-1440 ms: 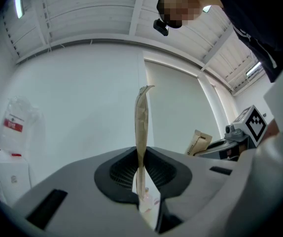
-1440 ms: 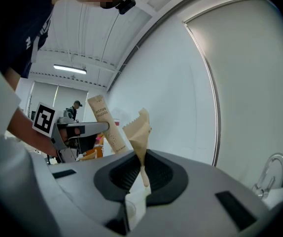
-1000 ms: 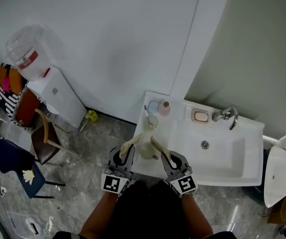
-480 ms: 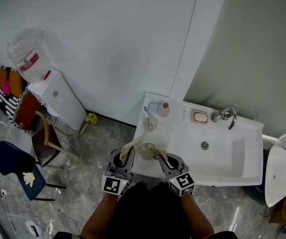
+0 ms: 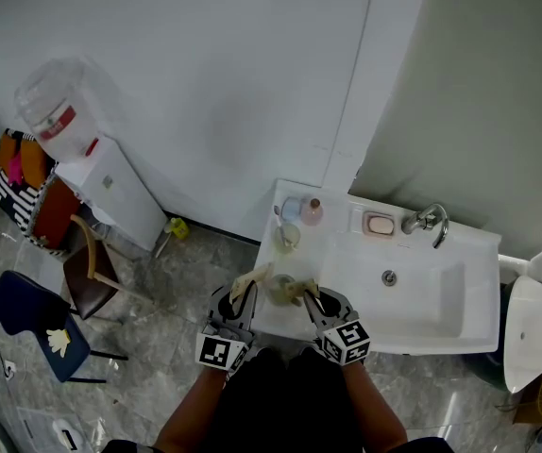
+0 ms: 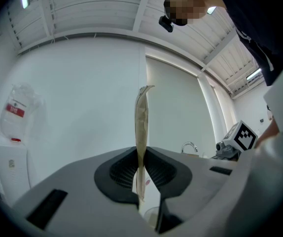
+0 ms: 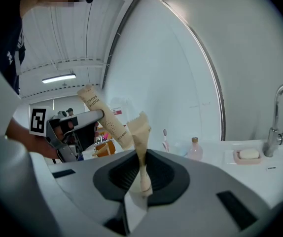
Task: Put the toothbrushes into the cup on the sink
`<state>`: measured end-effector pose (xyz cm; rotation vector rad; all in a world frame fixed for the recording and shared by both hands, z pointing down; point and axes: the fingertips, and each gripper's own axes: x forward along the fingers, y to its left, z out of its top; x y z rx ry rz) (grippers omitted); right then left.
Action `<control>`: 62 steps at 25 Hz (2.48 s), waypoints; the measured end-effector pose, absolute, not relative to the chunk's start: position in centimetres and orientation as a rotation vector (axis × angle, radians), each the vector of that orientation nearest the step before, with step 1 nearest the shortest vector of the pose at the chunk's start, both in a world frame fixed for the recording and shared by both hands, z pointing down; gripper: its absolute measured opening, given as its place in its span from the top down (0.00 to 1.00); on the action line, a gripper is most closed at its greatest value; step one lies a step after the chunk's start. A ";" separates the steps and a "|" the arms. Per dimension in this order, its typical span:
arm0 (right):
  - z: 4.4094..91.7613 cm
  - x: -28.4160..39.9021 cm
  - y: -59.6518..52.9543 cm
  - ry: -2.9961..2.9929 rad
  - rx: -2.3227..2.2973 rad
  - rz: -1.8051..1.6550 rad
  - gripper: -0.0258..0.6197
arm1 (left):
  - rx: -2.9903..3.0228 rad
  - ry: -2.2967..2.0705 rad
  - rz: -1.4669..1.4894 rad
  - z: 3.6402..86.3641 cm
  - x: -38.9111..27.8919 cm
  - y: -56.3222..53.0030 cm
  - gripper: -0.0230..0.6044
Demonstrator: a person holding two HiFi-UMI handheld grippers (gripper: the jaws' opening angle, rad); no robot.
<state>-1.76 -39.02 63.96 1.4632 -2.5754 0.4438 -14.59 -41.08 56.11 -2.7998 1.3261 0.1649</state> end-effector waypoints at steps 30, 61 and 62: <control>60.2 1.3 -39.9 -2.632 1.574 0.335 0.69 | -2.948 1.288 -0.050 63.8 -10.1 -41.9 0.87; 56.2 1.4 -43.6 -2.660 1.552 0.266 0.69 | -2.897 1.417 0.139 55.5 -13.1 -44.9 0.77; 56.1 1.3 -43.6 -2.661 1.548 0.253 0.68 | -2.892 1.422 0.143 55.4 -13.2 -45.0 0.77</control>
